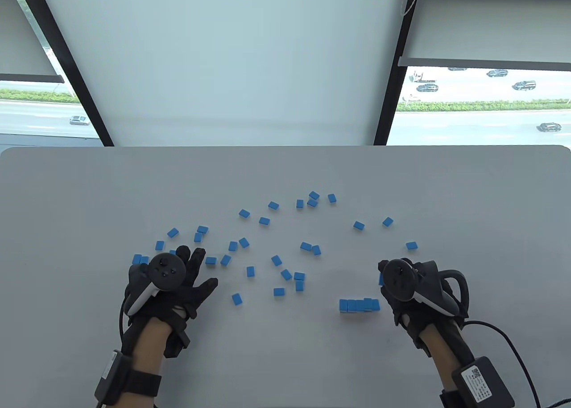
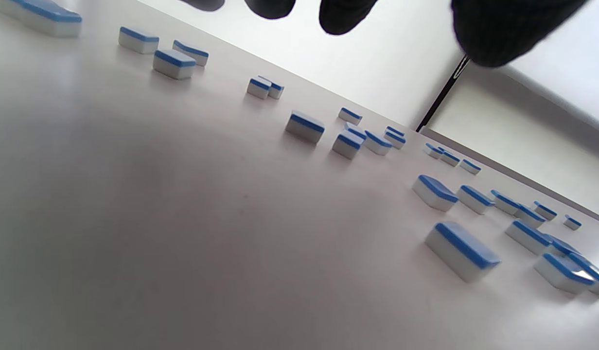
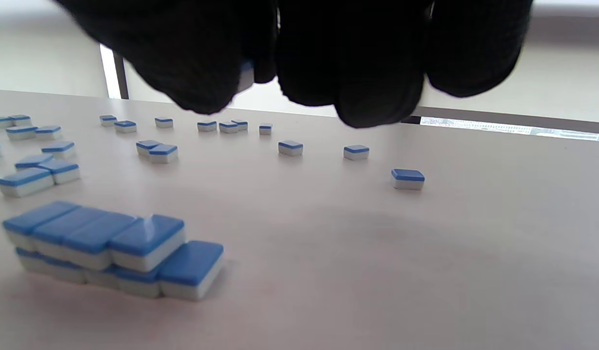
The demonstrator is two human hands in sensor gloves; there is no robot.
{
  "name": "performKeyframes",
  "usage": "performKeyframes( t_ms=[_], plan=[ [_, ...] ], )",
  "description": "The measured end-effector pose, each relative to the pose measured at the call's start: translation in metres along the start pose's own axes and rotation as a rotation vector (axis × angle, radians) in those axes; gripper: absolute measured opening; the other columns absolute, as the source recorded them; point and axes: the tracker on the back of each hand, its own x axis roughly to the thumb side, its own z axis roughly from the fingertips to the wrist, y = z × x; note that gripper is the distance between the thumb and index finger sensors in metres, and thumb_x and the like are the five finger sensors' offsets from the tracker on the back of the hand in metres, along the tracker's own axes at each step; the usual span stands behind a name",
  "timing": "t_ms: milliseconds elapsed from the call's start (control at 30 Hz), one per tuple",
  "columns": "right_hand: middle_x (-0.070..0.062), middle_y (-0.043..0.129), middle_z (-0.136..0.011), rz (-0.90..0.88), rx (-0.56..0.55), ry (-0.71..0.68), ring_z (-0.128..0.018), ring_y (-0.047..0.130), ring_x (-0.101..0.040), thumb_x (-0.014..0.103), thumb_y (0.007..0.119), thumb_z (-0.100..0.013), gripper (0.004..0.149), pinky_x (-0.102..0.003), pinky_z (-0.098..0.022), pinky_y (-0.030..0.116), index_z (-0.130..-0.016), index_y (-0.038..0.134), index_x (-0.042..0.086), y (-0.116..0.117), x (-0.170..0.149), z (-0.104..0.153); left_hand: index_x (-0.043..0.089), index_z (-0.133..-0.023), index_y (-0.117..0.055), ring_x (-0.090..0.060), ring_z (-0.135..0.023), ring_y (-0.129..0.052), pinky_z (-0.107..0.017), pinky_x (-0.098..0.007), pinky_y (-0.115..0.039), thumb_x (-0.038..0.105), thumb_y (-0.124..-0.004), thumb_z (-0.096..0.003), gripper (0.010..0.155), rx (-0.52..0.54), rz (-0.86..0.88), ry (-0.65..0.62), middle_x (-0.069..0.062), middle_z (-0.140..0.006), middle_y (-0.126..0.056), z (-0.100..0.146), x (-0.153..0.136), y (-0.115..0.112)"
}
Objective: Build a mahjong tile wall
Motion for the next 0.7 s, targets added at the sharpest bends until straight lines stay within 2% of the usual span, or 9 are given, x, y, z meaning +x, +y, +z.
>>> performKeyframes(
  t_ms=[100, 167, 700],
  plan=[
    [-0.003, 0.08, -0.082, 0.003, 0.096, 0.008, -0.059, 0.092, -0.029, 0.04, 0.086, -0.042, 0.056, -0.051, -0.051, 0.078, -0.094, 0.066, 0.031, 0.024, -0.003, -0.003, 0.034, -0.113, -0.04, -0.048, -0.107, -0.032, -0.066, -0.074, -0.023, 0.069, -0.066, -0.0417, 0.084, -0.003, -0.001, 0.002, -0.005, -0.121, -0.031, 0.001, 0.0, -0.001],
    [-0.003, 0.08, -0.082, -0.021, 0.113, -0.008, -0.059, 0.091, -0.03, 0.04, 0.086, -0.042, 0.056, -0.052, -0.051, 0.077, -0.094, 0.066, 0.032, 0.03, -0.001, -0.004, 0.034, -0.113, -0.04, -0.048, -0.107, -0.032, -0.066, -0.074, -0.023, 0.07, -0.066, -0.0417, 0.083, -0.004, -0.001, 0.004, -0.005, -0.121, -0.031, 0.001, 0.0, 0.0],
    [-0.003, 0.08, -0.083, 0.016, 0.181, -0.037, -0.061, 0.091, -0.03, 0.038, 0.087, -0.042, 0.056, -0.052, -0.052, 0.077, -0.094, 0.066, 0.033, 0.045, 0.012, -0.006, 0.034, -0.113, -0.04, -0.048, -0.107, -0.032, -0.066, -0.074, -0.023, 0.069, -0.066, -0.0417, 0.083, -0.009, -0.006, 0.002, -0.005, -0.121, -0.031, 0.001, 0.001, -0.002]
  ],
)
